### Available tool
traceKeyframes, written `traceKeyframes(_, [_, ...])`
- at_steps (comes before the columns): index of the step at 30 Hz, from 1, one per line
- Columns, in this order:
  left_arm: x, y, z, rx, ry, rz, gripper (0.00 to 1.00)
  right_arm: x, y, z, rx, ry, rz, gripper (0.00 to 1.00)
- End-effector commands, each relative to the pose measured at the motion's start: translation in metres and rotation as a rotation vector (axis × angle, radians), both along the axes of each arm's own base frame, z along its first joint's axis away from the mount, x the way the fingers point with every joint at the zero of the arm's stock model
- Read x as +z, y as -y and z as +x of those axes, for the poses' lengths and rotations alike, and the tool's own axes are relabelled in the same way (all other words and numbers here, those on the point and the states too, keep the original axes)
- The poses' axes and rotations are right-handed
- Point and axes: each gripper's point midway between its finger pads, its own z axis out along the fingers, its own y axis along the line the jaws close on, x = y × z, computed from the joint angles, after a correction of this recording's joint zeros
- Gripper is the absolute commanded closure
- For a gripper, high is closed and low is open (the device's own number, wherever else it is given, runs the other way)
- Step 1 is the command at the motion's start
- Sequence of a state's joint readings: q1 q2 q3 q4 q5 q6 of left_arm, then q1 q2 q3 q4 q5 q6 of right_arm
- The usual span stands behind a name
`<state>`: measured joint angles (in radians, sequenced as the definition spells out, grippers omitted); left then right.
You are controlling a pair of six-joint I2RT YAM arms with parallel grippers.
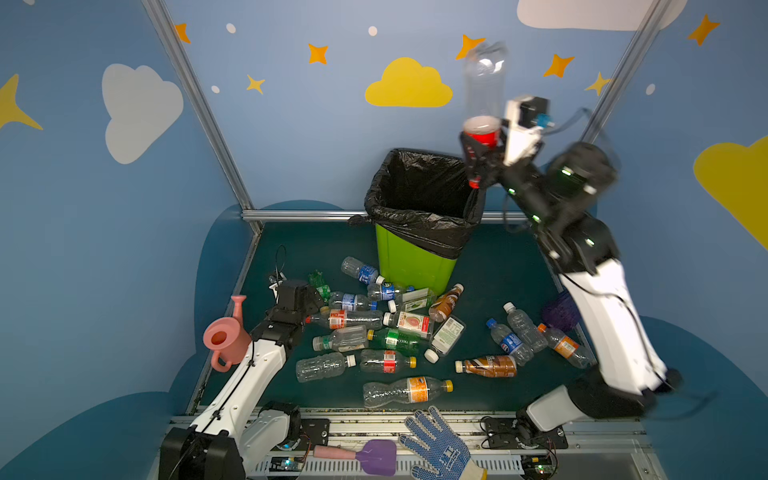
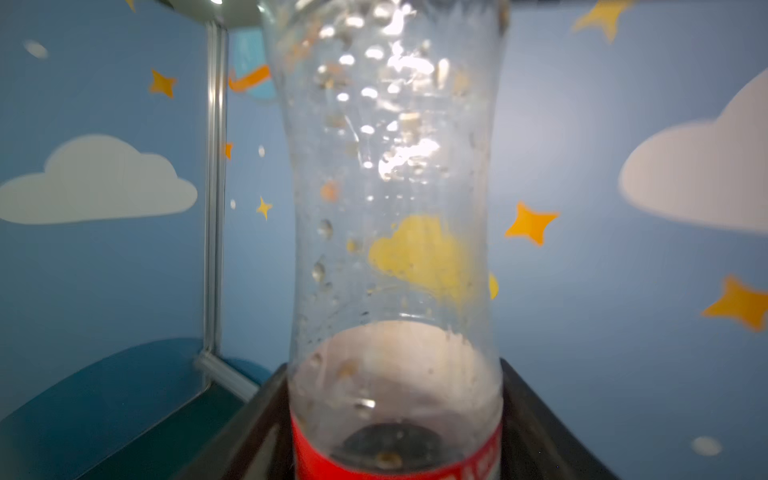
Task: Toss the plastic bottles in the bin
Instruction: 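Open the right gripper to drop the red-label bottle into the bin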
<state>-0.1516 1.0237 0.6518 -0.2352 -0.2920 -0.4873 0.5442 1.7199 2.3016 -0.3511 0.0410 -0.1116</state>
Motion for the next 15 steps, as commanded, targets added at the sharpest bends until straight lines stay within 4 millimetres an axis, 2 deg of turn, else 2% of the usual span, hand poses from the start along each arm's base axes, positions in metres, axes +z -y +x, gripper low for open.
traceKeyframes(1, [0.009, 0.003, 0.003, -0.009, 0.013, -0.001, 0.00, -0.061, -0.004, 0.018, 0.017, -0.274, -0.050, 0.14])
traceKeyframes(2, [0.010, 0.002, 0.002, -0.006, 0.013, 0.003, 0.00, -0.053, 0.006, 0.013, -0.008, -0.250, -0.044, 0.06])
traceKeyframes(3, [0.009, 0.001, 0.001, -0.005, 0.013, 0.006, 0.00, -0.036, 0.019, 0.001, -0.037, -0.197, -0.026, 0.03])
traceKeyframes(4, [0.009, 0.001, 0.001, -0.006, 0.016, 0.007, 0.00, -0.025, 0.029, -0.009, -0.057, -0.145, -0.013, 0.02])
traceKeyframes(7, [0.011, 0.002, 0.000, -0.012, 0.023, 0.008, 0.00, 0.022, 0.072, -0.061, -0.094, 0.041, 0.093, 0.02])
traceKeyframes(9, [0.012, 0.003, 0.000, -0.014, 0.025, 0.012, 0.00, 0.038, 0.097, -0.091, -0.135, 0.096, 0.116, 0.02])
traceKeyframes(11, [0.015, 0.005, 0.001, -0.019, 0.033, 0.019, 0.00, 0.036, 0.116, -0.106, -0.198, 0.098, 0.099, 0.02])
traceKeyframes(12, [0.016, 0.007, 0.001, -0.025, 0.035, 0.025, 0.00, 0.026, 0.124, -0.108, -0.232, 0.080, 0.083, 0.02])
traceKeyframes(13, [0.019, 0.009, 0.002, -0.031, 0.040, 0.032, 0.00, 0.014, 0.132, -0.108, -0.267, 0.051, 0.076, 0.02])
traceKeyframes(15, [0.022, 0.014, 0.002, -0.050, 0.045, 0.058, 0.00, -0.022, 0.149, -0.105, -0.331, -0.052, 0.089, 0.02])
